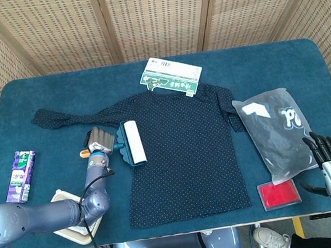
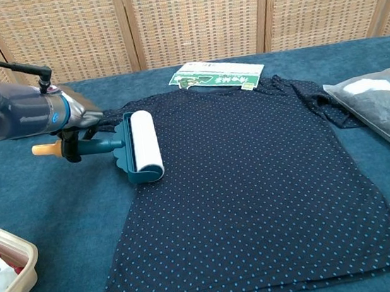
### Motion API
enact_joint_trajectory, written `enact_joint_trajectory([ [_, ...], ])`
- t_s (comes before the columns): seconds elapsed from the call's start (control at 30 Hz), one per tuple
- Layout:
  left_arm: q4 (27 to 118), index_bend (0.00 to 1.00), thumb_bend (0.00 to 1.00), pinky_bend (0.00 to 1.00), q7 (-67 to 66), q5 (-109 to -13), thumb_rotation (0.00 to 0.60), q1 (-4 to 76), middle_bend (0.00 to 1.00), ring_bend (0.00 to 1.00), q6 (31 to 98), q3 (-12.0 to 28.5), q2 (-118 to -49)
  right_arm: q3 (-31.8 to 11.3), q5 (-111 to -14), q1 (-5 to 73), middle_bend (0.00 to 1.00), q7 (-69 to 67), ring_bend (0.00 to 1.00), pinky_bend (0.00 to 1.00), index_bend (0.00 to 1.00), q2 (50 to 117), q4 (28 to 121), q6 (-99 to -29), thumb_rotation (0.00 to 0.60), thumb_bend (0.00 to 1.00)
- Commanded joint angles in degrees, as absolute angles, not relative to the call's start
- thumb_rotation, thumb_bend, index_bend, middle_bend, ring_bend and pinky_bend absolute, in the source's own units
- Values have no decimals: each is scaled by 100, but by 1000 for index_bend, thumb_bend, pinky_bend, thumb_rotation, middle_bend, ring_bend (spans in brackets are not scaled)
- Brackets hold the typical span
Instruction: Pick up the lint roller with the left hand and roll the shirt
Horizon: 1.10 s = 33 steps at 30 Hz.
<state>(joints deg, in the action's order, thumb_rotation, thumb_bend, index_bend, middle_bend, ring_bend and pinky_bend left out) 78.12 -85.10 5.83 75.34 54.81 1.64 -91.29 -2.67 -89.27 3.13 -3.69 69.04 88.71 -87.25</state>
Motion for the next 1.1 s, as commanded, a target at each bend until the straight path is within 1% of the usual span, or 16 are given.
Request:
enact_joint_trajectory([
  [0.03, 7790, 889, 726, 653, -8476, 552, 600, 7524, 900, 704, 5451, 156, -9146, -262, -8935, 315, 0, -364, 0, 0, 0, 6903, 8879, -8727, 600, 113],
  [0.33, 7404, 889, 726, 653, -8677, 794, 600, 7810, 900, 704, 5421, 396, -9615, -283, -8885, 314, 0, -467, 0, 0, 0, 6872, 8869, -8717, 600, 112],
  [0.5, 6886, 889, 726, 653, -9023, 1150, 600, 8204, 900, 704, 5373, 760, -10158, -293, -8846, 327, 0, -582, 0, 0, 0, 6864, 8824, -8677, 600, 113],
  [0.6, 6696, 889, 726, 653, -9176, 1307, 600, 8335, 900, 704, 5374, 895, -10327, -293, -8835, 331, 0, -611, 0, 0, 0, 6865, 8805, -8660, 600, 113],
  [0.77, 6317, 889, 726, 653, -9420, 1555, 600, 8576, 900, 704, 5361, 1260, -10629, -290, -8840, 338, 0, -634, 0, 0, 0, 6871, 8792, -8651, 600, 113],
  [1.0, 6271, 889, 726, 653, -9585, 1596, 600, 8592, 900, 704, 5408, 1397, -10685, -278, -8840, 339, 0, -627, 0, 0, 0, 6877, 8783, -8638, 600, 113],
  [1.1, 6463, 889, 726, 653, -9567, 1519, 600, 8448, 900, 704, 5517, 1357, -10516, -263, -8879, 338, 0, -594, 0, 0, 0, 6882, 8799, -8656, 600, 113],
])
